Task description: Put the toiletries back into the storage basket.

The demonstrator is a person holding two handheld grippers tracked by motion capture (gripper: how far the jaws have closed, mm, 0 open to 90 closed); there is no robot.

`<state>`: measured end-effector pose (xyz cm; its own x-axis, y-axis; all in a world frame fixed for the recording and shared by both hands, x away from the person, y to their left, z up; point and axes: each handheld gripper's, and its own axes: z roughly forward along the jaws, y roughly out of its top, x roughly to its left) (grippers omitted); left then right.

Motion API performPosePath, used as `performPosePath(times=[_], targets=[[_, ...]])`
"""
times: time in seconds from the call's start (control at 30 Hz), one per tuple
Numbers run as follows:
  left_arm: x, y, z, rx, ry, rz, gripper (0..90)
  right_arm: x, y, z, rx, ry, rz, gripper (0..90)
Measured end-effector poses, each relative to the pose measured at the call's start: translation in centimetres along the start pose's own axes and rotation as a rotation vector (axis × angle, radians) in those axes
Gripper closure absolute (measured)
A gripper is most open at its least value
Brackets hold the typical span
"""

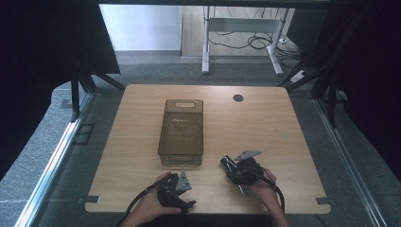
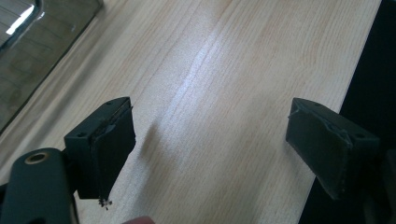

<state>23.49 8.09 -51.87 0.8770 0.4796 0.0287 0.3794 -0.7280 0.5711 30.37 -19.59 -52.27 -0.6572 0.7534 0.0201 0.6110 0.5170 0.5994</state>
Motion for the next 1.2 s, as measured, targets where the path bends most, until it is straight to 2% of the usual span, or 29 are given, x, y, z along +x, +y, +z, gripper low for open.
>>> performPosePath(times=[0.13, 0.2, 0.33, 0.57, 0.7, 1.07, 1.2], targets=[[-0.2, 0.0, 0.7, 0.035, -0.007, 0.008, 15.9, 0.1, -0.1, 0.0, -0.011, 0.005, -0.002, 45.5], [-0.5, 0.1, 0.9, 0.031, -0.033, 0.007, 15.0, 0.2, -0.2, 0.1, -0.019, 0.004, -0.002, 45.4], [-1.0, 0.4, 1.0, 0.030, -0.042, 0.026, 14.8, 0.3, -0.3, 0.1, -0.037, 0.007, -0.004, 45.3], [-0.7, 0.3, 0.8, 0.027, -0.026, 0.027, 15.1, 0.3, -0.3, 0.1, -0.040, 0.011, 0.003, 45.8], [-0.5, 0.2, 0.4, 0.018, -0.021, 0.019, 15.1, 0.4, -0.1, 0.1, -0.020, 0.011, 0.014, 46.3], [-0.1, 0.2, -0.5, -0.019, -0.006, 0.000, 15.1, 0.1, 0.3, 0.1, -0.001, 0.065, 0.036, 46.7], [0.1, 0.2, -0.8, -0.026, -0.001, -0.004, 15.2, 0.2, 0.5, 0.0, 0.002, 0.071, 0.041, 46.8]])
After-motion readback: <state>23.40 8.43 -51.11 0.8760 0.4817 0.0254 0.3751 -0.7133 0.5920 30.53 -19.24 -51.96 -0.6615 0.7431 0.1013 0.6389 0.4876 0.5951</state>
